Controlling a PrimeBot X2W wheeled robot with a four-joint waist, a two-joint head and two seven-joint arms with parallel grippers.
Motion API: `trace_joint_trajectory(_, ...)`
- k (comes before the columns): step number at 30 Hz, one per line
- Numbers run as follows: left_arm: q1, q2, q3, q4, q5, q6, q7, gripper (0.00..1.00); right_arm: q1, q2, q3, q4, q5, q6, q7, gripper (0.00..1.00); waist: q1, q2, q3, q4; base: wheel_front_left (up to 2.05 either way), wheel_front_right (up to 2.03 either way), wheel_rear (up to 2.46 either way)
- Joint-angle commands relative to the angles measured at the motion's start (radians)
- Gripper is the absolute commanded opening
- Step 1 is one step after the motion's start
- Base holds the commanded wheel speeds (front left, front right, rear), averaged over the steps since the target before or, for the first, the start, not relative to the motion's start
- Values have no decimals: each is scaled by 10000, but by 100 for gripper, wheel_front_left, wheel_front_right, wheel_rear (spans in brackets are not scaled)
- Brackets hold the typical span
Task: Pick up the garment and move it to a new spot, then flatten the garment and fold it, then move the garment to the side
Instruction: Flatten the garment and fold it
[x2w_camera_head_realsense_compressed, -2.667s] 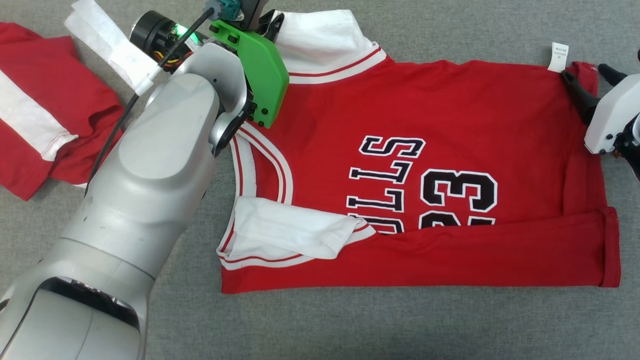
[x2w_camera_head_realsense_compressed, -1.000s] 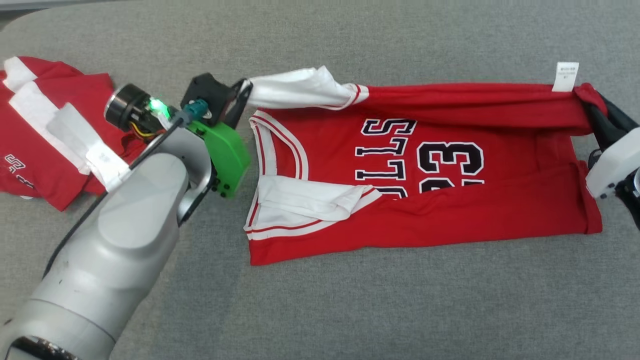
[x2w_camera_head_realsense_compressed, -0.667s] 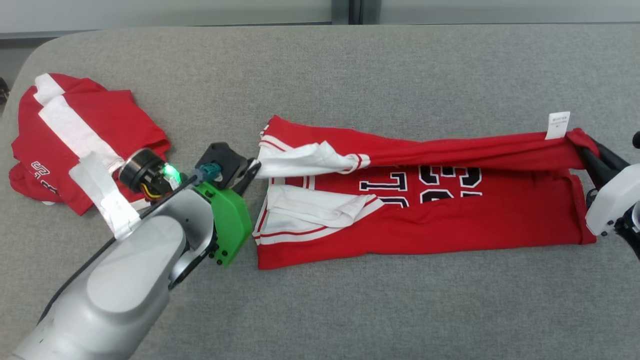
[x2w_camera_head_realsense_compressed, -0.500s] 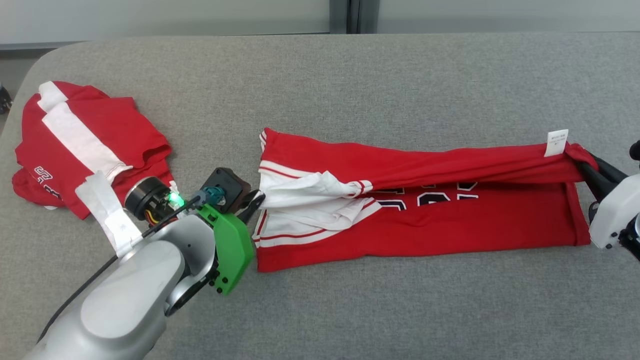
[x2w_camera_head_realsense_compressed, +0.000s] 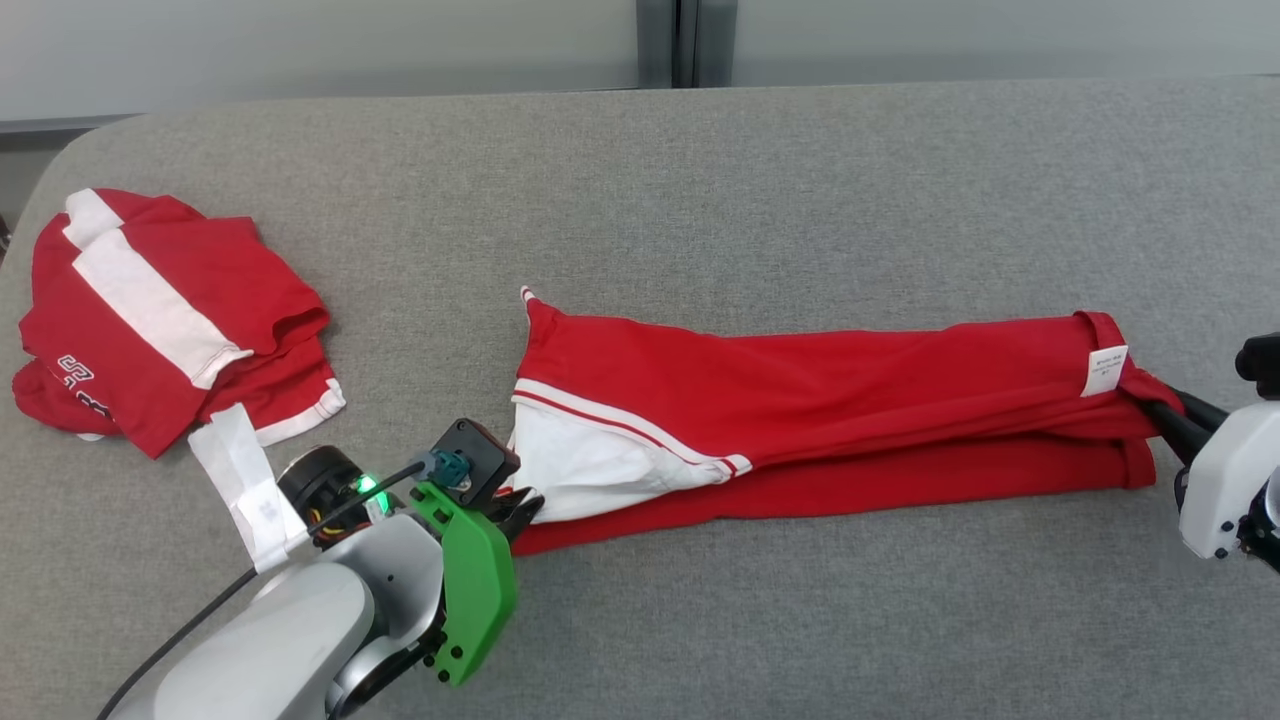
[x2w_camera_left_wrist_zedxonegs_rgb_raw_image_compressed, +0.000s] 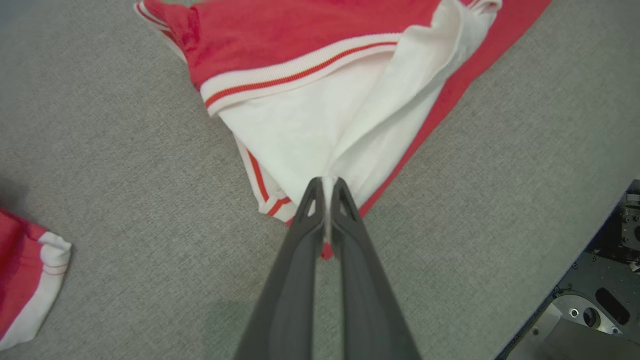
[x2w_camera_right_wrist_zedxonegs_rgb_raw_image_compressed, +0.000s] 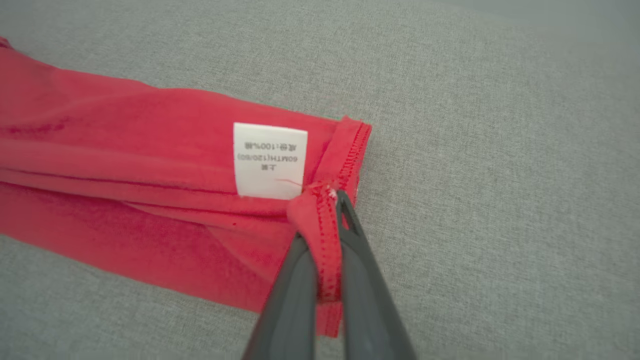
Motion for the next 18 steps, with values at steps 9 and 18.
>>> trace_joint_trajectory(9, 464, -92, 41, 268, -84, 374, -384, 100, 198, -126, 358, 191, 679, -21, 634, 100, 1, 0, -108, -150, 0, 0, 0)
trace_joint_trajectory(18, 684, -463, 565, 864, -76, 1039, -1727, 100, 169, -625, 265, 46, 1296, -21, 862, 100, 1, 0, -364, -264, 0, 0, 0)
